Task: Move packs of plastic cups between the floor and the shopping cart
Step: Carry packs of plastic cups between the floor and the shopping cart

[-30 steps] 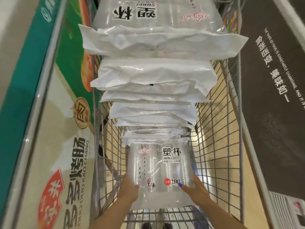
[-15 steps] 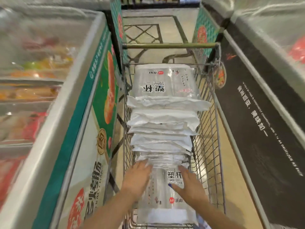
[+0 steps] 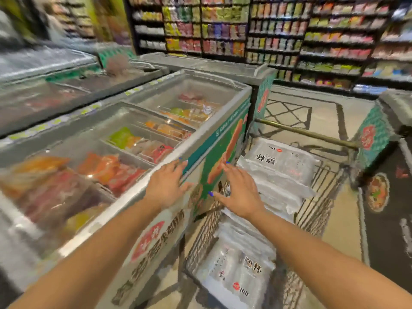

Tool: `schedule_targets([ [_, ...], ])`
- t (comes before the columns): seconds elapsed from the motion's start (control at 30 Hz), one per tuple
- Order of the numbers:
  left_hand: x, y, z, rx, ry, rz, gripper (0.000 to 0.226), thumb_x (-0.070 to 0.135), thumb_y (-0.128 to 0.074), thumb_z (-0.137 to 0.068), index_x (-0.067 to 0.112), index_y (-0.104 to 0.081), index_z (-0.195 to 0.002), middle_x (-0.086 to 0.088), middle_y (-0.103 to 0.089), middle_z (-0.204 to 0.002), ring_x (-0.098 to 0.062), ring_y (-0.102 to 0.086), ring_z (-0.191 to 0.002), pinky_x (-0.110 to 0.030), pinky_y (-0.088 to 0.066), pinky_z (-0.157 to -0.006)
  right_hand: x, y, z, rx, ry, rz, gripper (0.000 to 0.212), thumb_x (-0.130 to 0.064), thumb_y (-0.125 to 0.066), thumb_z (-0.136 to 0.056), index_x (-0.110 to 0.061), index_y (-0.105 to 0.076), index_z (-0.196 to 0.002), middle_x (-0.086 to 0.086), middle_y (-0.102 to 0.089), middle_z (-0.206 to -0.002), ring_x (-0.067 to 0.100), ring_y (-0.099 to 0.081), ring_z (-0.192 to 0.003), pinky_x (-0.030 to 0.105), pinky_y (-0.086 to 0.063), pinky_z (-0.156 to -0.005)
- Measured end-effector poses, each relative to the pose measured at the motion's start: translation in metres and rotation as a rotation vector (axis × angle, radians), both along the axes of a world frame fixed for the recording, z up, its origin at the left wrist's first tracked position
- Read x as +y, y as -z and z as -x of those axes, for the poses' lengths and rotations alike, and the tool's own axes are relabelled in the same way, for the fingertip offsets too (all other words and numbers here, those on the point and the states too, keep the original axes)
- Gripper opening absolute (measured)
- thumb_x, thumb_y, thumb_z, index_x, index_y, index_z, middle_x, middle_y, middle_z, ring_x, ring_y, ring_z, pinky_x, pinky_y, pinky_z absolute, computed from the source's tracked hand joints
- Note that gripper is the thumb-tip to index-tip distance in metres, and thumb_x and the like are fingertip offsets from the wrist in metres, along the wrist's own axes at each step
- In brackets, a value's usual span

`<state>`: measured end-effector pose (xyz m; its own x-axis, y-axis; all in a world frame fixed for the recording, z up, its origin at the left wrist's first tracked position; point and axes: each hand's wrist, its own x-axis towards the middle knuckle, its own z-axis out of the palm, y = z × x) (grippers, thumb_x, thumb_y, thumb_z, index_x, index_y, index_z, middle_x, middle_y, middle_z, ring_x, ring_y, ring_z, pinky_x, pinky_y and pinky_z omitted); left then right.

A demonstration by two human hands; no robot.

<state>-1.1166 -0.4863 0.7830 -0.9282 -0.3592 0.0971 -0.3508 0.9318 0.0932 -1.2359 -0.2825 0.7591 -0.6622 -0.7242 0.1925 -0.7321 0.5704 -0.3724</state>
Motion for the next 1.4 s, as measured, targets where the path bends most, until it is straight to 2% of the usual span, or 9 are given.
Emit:
schedule_targets([
  [0.2, 0.001, -0.023, -0.174, 0.004, -0.274, 0.035, 0.086, 0.076, -0.039, -0.082, 0.029, -0.022, -0.152, -0.003, -0.031, -0.156, -0.029, -0.035, -0.138, -0.043, -0.036, -0.107, -0.056, -0.051, -0.094, 0.081, -0.41, -0.103, 0.1, -0.085, -0.036, -0.075, -0.03, -0.014, -0.155, -0.006, -0.015, -0.163, 0.022, -0.011, -0.15, 0.046, -0.013, -0.121],
  [0.27, 0.003, -0.035, -0.252, 0.006, -0.415, 0.045, 0.086, 0.074, -0.044, -0.083, 0.03, -0.02, -0.153, -0.004, -0.031, -0.156, -0.031, -0.038, -0.137, -0.045, -0.038, -0.106, -0.082, -0.061, -0.142, 0.097, -0.563, -0.107, 0.098, -0.082, -0.043, -0.078, -0.029, -0.015, -0.156, -0.004, -0.018, -0.162, 0.022, -0.015, -0.149, 0.043, -0.016, -0.121],
  [0.37, 0.015, -0.049, -0.384, -0.023, -0.657, 0.07, 0.103, 0.084, -0.019, -0.066, 0.029, -0.024, -0.152, -0.003, -0.031, -0.157, -0.03, -0.038, -0.137, -0.044, -0.036, -0.109, -0.118, -0.073, -0.236, 0.086, -0.77, -0.082, 0.093, -0.07, -0.057, -0.082, -0.024, -0.023, -0.155, -0.001, -0.026, -0.16, 0.023, -0.022, -0.147, 0.038, -0.017, -0.119],
  [0.5, 0.063, -0.063, -0.558, -0.064, -0.964, 0.09, 0.112, 0.085, -0.007, -0.056, 0.032, -0.015, -0.154, 0.001, -0.022, -0.16, -0.026, -0.029, -0.143, -0.043, -0.03, -0.112, -0.148, -0.084, -0.388, 0.13, -1.051, -0.06, 0.101, -0.08, -0.054, -0.071, -0.023, -0.031, -0.151, 0.001, -0.033, -0.157, 0.024, -0.03, -0.144, 0.04, -0.024, -0.117],
  [0.7, 0.177, -0.065, -0.783, -0.111, -1.287, 0.099, 0.105, 0.089, -0.014, -0.069, 0.027, -0.015, -0.154, 0.001, -0.014, -0.162, -0.024, -0.017, -0.147, -0.042, -0.021, -0.118, -0.135, -0.088, -0.647, 0.096, -1.456, -0.003, 0.102, -0.082, -0.047, -0.073, -0.031, -0.015, -0.155, -0.005, -0.016, -0.163, 0.02, -0.012, -0.151, 0.044, -0.015, -0.121],
  [0.8, 0.24, -0.06, -0.881, -0.134, -1.428, 0.111, 0.091, 0.081, -0.035, -0.081, 0.028, -0.017, -0.153, 0.001, -0.014, -0.162, -0.026, -0.017, -0.147, -0.041, -0.019, -0.118, -0.109, -0.081, -0.765, 0.101, -1.625, 0.003, 0.099, -0.078, -0.051, -0.078, -0.032, -0.011, -0.156, -0.006, -0.01, -0.164, 0.019, -0.005, -0.151, 0.045, -0.01, -0.12],
  [0.9, 0.302, -0.058, -0.956, -0.145, -1.579, 0.124, 0.088, 0.08, -0.039, -0.081, 0.03, -0.022, -0.151, 0.001, -0.017, -0.161, -0.026, -0.019, -0.147, -0.043, -0.022, -0.118, -0.078, -0.073, -0.865, 0.121, -1.787, 0.008, 0.102, -0.082, -0.041, -0.073, -0.031, -0.012, -0.156, -0.004, -0.01, -0.164, 0.021, -0.008, -0.151, 0.044, -0.01, -0.12],
  [1.1, 0.396, -0.046, -1.052, -0.171, -1.861, 0.088, 0.109, 0.089, -0.01, -0.064, 0.025, -0.025, -0.152, 0.0, -0.025, -0.159, -0.025, -0.025, -0.144, -0.045, -0.025, -0.116, -0.029, -0.057, -1.004, 0.078, -1.993, 0.006, 0.106, -0.087, -0.031, -0.065, -0.033, -0.017, -0.155, -0.006, -0.015, -0.163, 0.021, -0.013, -0.149, 0.042, -0.013, -0.12],
  [1.4, 0.403, 0.008, -1.161, -0.181, -2.049, 0.018, 0.092, 0.081, -0.037, -0.08, 0.029, -0.017, -0.153, 0.002, -0.018, -0.161, -0.023, -0.022, -0.146, -0.043, -0.023, -0.118, -0.056, -0.006, -1.153, 0.104, -2.131, -0.024, 0.092, -0.074, -0.054, -0.079, -0.033, -0.019, -0.154, -0.007, -0.02, -0.162, 0.019, -0.019, -0.148, 0.042, -0.021, -0.119],
])
